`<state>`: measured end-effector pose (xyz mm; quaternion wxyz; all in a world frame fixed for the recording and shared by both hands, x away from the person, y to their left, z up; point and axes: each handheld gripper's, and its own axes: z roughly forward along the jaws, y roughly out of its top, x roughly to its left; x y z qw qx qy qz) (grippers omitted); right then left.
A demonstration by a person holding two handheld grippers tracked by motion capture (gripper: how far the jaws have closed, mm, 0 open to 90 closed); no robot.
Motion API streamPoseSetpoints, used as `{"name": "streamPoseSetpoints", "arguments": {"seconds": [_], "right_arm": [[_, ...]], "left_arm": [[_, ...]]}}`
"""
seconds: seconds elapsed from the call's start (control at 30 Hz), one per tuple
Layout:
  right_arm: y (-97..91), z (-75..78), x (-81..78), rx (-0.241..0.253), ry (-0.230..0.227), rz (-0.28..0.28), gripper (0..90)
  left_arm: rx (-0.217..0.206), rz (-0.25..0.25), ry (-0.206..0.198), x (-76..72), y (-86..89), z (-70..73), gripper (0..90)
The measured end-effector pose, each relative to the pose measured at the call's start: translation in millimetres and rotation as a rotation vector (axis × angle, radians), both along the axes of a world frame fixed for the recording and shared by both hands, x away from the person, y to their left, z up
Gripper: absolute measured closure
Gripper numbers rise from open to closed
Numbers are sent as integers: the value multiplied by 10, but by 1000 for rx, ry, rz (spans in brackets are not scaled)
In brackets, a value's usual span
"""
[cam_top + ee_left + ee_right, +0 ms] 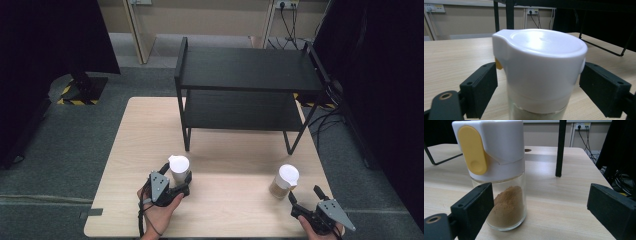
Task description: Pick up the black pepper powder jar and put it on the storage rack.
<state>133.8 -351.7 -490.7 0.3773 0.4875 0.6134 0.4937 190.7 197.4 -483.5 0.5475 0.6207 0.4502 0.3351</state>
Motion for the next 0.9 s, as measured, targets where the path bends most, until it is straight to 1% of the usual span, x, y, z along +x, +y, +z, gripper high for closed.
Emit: {"name": "streamPoseSetpoints", "arguments": {"seconds": [0.13, 0.2, 0.4, 0.5, 0.6, 0.67, 0.83, 0.9], "right_arm": [[7, 1, -1, -4, -1, -2, 74], [4, -2, -2, -3, -2, 0, 74], [3, -1, -1, -2, -1, -1, 75], [6, 0, 0, -5, -1, -1, 74], [6, 0, -1, -4, -1, -2, 75], [4, -2, -2, 0, -1, -2, 74], [9, -2, -4, -5, -3, -2, 75], [7, -2, -3, -2, -2, -3, 74]], "left_arm": [[8, 40, -8, 7, -111, -19, 158], [11, 49, -6, 27, -130, -19, 166], [27, 55, -7, 84, -136, -12, 243], [34, 45, -3, 113, -119, 10, 283], [32, 27, -1, 129, -93, 7, 292], [24, 18, -2, 139, -62, -4, 295], [29, -18, -3, 182, 14, 5, 299], [33, -24, -4, 188, 19, 8, 299]]}}
